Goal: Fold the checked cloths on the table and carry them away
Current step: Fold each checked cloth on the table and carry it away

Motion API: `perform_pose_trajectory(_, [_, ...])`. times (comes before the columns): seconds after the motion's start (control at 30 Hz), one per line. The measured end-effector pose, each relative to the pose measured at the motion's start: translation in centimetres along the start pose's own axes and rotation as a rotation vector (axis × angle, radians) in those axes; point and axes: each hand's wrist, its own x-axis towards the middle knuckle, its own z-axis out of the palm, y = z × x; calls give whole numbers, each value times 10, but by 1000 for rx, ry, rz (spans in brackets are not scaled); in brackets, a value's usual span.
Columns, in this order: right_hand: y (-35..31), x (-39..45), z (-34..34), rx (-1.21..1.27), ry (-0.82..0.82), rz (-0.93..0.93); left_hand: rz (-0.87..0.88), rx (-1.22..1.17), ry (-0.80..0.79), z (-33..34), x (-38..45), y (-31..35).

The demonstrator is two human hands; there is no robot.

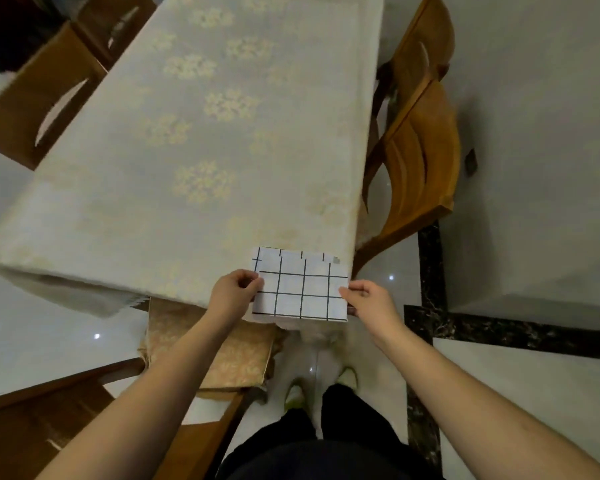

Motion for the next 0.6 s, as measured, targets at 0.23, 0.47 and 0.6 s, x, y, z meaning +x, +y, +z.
perform_pose_trajectory(0.23, [-4, 44, 12, -176, 8, 6, -13, 147, 80, 2, 32, 4])
perform_pose_trajectory(0.47, [0, 61, 18, -239, 25, -12, 24, 193, 128, 6, 43, 10])
perform_pose_trajectory(0.6, [5, 63, 18, -317, 12, -35, 21, 224, 142, 10, 44, 2])
